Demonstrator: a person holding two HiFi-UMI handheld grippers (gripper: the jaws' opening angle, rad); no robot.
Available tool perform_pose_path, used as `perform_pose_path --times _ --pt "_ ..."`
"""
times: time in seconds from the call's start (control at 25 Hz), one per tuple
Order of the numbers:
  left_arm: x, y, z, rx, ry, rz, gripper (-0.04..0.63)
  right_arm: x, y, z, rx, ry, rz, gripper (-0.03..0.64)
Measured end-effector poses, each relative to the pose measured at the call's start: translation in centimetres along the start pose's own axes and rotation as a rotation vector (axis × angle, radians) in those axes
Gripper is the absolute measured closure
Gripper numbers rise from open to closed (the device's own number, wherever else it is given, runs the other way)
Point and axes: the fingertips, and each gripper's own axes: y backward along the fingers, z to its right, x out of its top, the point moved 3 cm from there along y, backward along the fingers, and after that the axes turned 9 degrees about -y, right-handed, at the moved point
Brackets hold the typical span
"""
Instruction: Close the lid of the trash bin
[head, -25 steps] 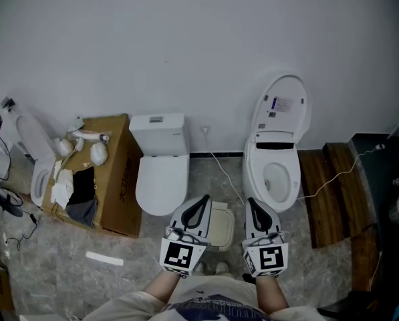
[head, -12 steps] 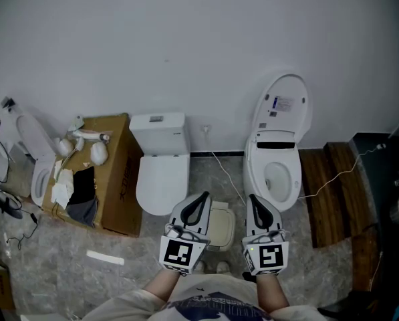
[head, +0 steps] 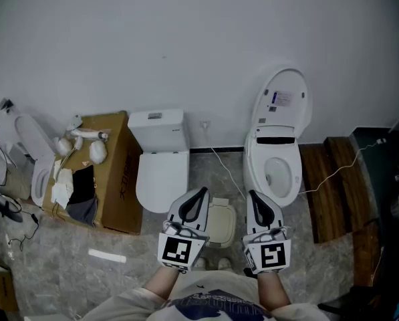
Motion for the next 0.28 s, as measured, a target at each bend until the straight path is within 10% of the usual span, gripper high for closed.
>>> perform_pose_path --times 0.28 --pt "-0.13 -0.37 -0.08 -0.003 0.021 -0.001 0.598 -0.07 -0.03 0.34 -0.007 -0.005 0.008 0.611"
